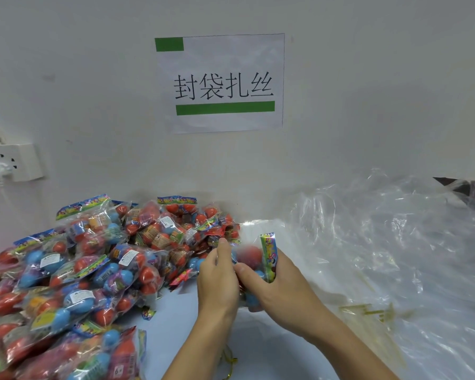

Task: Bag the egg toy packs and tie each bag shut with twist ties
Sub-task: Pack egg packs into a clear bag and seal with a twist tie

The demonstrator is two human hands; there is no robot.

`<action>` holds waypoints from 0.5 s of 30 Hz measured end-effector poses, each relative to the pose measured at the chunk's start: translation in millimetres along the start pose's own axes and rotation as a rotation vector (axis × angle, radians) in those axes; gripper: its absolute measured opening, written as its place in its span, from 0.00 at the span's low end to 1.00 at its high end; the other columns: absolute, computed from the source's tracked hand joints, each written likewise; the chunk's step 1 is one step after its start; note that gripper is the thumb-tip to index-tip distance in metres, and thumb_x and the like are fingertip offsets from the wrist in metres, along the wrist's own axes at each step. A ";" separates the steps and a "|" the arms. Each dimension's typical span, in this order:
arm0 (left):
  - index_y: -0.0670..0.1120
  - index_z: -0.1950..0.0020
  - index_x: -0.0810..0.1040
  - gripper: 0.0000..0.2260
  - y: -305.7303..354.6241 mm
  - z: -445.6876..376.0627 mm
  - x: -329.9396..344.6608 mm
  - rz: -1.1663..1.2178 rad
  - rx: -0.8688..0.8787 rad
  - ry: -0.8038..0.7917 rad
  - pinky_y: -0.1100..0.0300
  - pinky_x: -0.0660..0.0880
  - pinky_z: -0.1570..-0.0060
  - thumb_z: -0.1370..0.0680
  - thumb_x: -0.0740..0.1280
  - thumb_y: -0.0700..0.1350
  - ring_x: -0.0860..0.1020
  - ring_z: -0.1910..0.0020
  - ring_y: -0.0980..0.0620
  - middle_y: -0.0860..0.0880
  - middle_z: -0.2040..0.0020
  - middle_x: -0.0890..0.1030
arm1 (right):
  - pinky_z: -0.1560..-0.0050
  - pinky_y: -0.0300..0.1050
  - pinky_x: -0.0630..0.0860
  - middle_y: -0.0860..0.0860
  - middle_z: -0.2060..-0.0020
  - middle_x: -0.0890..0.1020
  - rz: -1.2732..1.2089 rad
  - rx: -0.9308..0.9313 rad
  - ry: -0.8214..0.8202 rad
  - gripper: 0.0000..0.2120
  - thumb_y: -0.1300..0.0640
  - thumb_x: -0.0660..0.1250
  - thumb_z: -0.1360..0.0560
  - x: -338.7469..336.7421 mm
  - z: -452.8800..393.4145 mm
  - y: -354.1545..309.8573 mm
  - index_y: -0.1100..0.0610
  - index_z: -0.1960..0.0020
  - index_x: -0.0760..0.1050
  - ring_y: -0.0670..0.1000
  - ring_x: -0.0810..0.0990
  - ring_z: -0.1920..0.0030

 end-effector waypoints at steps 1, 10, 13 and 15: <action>0.40 0.58 0.77 0.23 3.0 -0.2 -0.4 -0.015 0.050 0.002 0.48 0.80 0.54 0.16 0.55 0.56 0.81 0.58 0.42 0.42 0.61 0.82 | 0.59 0.51 0.85 0.48 0.56 0.84 0.003 -0.009 -0.008 0.08 0.48 0.69 0.22 -0.2 -0.1 -0.9 0.50 0.45 0.79 0.50 0.85 0.54; 0.50 0.45 0.80 0.20 5.2 2.2 7.8 -0.068 0.164 -0.071 0.58 0.80 0.53 0.16 0.52 0.57 0.82 0.52 0.55 0.50 0.51 0.84 | 0.59 0.35 0.79 0.43 0.60 0.86 0.086 -0.089 0.135 0.04 0.50 0.74 0.27 -29.8 -2.2 -2.4 0.48 0.53 0.81 0.42 0.85 0.58; 0.51 0.47 0.77 0.18 5.5 -1.8 -1.9 -0.081 0.127 0.014 0.50 0.79 0.56 0.15 0.50 0.56 0.79 0.53 0.50 0.49 0.50 0.80 | 0.56 0.37 0.78 0.45 0.54 0.82 0.175 -0.067 0.341 0.08 0.49 0.76 0.30 -55.7 -4.8 1.0 0.48 0.55 0.79 0.43 0.82 0.57; 0.50 0.50 0.77 0.17 6.8 -3.8 -8.6 -0.061 0.105 0.062 0.51 0.77 0.59 0.15 0.51 0.54 0.77 0.54 0.49 0.48 0.51 0.79 | 0.47 0.49 0.79 0.49 0.45 0.77 0.286 0.015 0.430 0.10 0.45 0.74 0.31 -72.2 -6.7 7.0 0.49 0.57 0.78 0.47 0.80 0.50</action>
Point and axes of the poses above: each hand's wrist, its own z-axis away from the middle knuckle, its own x-axis out of the palm, y = z × x, the point moved 7 cm from there along -z, towards the middle knuckle
